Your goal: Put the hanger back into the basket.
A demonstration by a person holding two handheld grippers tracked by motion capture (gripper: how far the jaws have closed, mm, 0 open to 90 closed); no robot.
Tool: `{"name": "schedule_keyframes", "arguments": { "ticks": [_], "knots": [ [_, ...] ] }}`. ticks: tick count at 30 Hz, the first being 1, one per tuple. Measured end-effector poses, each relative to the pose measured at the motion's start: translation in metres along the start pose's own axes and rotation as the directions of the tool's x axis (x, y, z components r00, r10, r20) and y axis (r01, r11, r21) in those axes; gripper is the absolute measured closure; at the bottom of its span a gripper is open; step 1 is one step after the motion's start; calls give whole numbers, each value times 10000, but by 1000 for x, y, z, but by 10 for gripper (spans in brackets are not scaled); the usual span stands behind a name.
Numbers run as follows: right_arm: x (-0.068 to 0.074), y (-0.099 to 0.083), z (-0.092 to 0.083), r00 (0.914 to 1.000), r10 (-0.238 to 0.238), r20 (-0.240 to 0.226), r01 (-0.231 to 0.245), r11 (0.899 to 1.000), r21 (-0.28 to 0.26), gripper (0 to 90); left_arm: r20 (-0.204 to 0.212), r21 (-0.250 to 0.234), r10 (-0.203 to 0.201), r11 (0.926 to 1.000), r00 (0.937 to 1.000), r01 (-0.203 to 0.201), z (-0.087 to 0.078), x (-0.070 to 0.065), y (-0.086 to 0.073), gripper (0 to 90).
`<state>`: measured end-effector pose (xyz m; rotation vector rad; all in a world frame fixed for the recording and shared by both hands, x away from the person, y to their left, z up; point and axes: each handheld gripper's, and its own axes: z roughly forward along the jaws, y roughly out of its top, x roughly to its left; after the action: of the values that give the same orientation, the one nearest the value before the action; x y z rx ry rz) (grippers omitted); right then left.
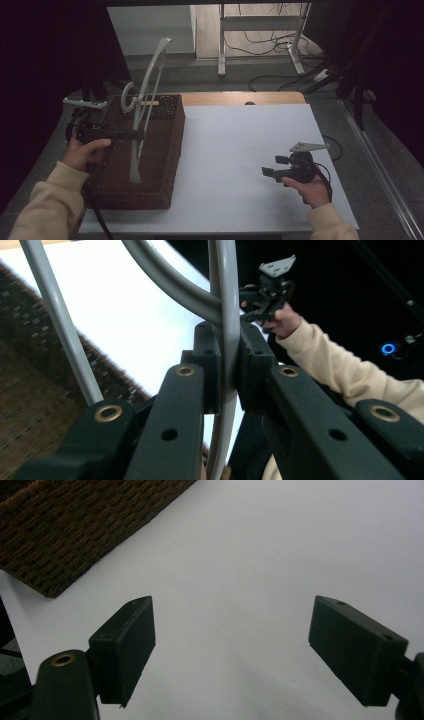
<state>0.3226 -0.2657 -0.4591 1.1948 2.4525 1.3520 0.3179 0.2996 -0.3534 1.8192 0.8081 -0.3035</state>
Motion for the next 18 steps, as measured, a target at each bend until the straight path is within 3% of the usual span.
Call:
{"name": "schedule_keyframes", "arguments": {
  "ticks": [10,18],
  "knots": [
    [0,-1,1,10000,-2,46,2,10000,30,187,-397,232,-296,9993,9988,305,-8,19,-13,812],
    [0,-1,1,10000,8,55,-8,10000,66,187,-575,349,-288,9989,9979,308,-13,27,-20,812]
  ]
}}
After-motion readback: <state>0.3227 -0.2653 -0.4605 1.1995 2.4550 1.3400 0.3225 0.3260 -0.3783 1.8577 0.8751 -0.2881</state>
